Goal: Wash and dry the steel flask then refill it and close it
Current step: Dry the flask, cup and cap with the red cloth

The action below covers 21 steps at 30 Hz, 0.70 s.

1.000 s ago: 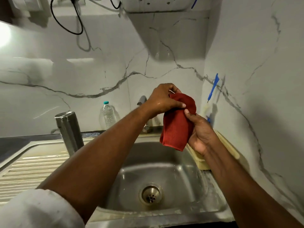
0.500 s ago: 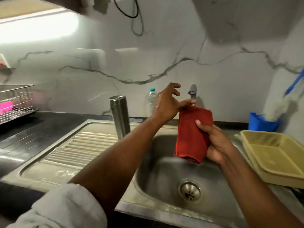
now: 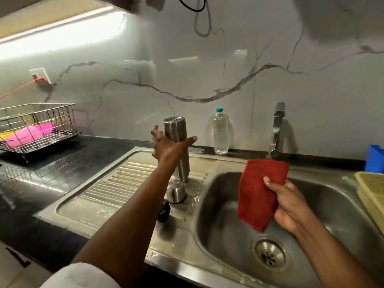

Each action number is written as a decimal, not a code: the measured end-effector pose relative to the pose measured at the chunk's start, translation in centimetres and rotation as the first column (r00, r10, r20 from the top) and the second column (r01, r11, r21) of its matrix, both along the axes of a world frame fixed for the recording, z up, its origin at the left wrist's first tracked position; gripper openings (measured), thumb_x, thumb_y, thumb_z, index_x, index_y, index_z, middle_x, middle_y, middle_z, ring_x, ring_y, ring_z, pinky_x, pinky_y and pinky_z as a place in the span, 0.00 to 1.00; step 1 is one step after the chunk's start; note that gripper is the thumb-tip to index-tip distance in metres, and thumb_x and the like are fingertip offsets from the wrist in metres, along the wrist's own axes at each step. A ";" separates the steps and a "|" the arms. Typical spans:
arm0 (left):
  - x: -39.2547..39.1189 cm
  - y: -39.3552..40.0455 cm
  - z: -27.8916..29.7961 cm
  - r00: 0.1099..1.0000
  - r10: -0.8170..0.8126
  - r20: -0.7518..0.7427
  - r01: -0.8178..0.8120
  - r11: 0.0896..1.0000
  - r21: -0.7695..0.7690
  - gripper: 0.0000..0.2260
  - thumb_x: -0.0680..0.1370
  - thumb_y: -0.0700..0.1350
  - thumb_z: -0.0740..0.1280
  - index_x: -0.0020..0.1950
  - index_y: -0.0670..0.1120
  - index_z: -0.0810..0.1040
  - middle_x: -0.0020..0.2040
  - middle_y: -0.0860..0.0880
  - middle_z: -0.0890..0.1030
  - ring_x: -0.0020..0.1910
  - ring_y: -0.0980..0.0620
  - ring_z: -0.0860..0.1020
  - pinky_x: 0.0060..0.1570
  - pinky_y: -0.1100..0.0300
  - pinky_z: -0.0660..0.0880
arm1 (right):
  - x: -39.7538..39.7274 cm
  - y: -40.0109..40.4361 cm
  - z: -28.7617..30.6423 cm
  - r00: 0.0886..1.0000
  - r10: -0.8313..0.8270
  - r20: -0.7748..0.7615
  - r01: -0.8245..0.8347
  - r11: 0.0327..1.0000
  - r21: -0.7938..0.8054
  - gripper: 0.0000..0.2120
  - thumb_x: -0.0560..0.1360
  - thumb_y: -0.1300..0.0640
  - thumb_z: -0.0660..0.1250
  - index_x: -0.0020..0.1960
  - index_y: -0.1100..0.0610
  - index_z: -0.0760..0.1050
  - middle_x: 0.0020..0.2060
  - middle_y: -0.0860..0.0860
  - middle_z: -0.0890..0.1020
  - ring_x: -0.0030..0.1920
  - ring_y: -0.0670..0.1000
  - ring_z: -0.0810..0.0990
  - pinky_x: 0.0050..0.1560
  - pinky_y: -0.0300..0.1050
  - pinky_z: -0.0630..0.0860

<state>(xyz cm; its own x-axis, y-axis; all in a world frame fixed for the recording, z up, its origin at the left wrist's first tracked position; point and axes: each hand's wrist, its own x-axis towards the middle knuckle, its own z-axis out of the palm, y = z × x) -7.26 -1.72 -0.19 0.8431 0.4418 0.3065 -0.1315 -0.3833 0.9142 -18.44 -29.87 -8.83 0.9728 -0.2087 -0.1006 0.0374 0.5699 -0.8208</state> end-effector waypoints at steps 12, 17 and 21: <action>-2.1 -4.1 2.7 0.942 -0.228 0.247 0.225 0.974 0.038 0.35 0.65 0.57 0.84 0.67 0.52 0.74 0.60 0.51 0.82 0.58 0.53 0.80 0.56 0.59 0.75 | -0.3 -0.1 0.2 0.991 -0.119 0.062 0.122 0.991 -0.056 0.21 0.75 0.63 0.74 0.67 0.58 0.77 0.56 0.58 0.86 0.55 0.59 0.86 0.52 0.54 0.83; -6.2 -9.3 1.1 0.824 -0.523 0.218 0.567 0.771 -0.291 0.41 0.59 0.68 0.81 0.65 0.51 0.76 0.58 0.47 0.83 0.56 0.48 0.84 0.58 0.46 0.83 | -2.0 0.4 3.3 0.931 -0.319 0.178 0.361 0.877 -0.316 0.06 0.81 0.61 0.68 0.53 0.50 0.80 0.44 0.48 0.88 0.46 0.49 0.87 0.52 0.52 0.83; -7.6 -13.9 -5.1 0.753 -0.652 0.081 0.600 0.632 -0.491 0.55 0.52 0.78 0.78 0.64 0.39 0.76 0.51 0.41 0.85 0.48 0.42 0.86 0.51 0.46 0.84 | -3.2 0.3 3.7 0.856 -0.364 0.368 0.516 0.655 -0.552 0.06 0.82 0.50 0.64 0.51 0.48 0.79 0.44 0.55 0.84 0.45 0.57 0.84 0.51 0.64 0.82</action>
